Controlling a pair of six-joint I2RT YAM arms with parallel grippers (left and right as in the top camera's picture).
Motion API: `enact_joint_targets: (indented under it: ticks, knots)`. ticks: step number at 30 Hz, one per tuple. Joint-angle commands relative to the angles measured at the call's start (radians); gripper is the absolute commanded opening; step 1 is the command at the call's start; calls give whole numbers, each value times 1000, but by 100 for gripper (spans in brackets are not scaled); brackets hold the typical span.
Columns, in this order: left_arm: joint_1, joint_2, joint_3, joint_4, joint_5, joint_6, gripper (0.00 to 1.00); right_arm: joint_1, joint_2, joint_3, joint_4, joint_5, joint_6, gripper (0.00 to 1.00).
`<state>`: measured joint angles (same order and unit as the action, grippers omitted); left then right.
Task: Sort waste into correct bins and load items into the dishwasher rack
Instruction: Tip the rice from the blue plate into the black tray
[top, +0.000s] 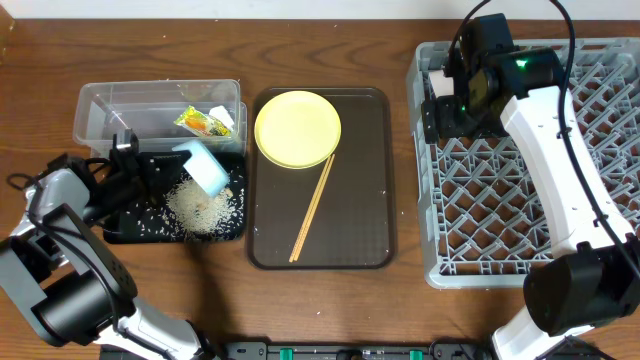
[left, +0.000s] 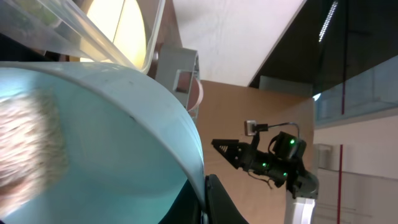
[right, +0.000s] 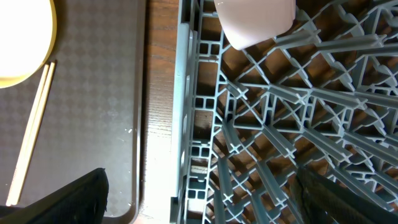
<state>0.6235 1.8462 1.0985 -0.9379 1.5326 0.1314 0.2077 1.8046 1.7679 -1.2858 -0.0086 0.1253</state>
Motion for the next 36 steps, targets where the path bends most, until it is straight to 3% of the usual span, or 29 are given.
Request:
enact_joint_targets:
  ticks: [1, 16, 20, 23, 25, 27, 30, 36]
  knots:
    - [13, 6, -2, -4, 40, 6, 6, -5, 6, 2, -1, -7, 0, 93]
    - [13, 6, -2, 4, 25, 6, 6, -5, 6, 2, -1, -7, 0, 93]
    - [13, 6, -2, 69, -92, 0, 6, -4, 6, 2, -1, -7, 0, 93]
    - [13, 6, -2, 80, -208, -114, 6, -5, 6, 2, -2, -7, 0, 93]
    - [11, 5, -2, 79, -127, -95, 6, -4, 6, 2, -2, -7, 0, 93]
    - [1, 5, -1, 51, 41, 34, 6, -4, 6, 2, -2, -7, 0, 93]
    - [-8, -1, 3, 43, 40, 94, 6, -5, 6, 2, -2, -7, 0, 93]
    - [4, 0, 3, 45, 30, 92, 6, -5, 6, 2, -2, -7, 0, 94]
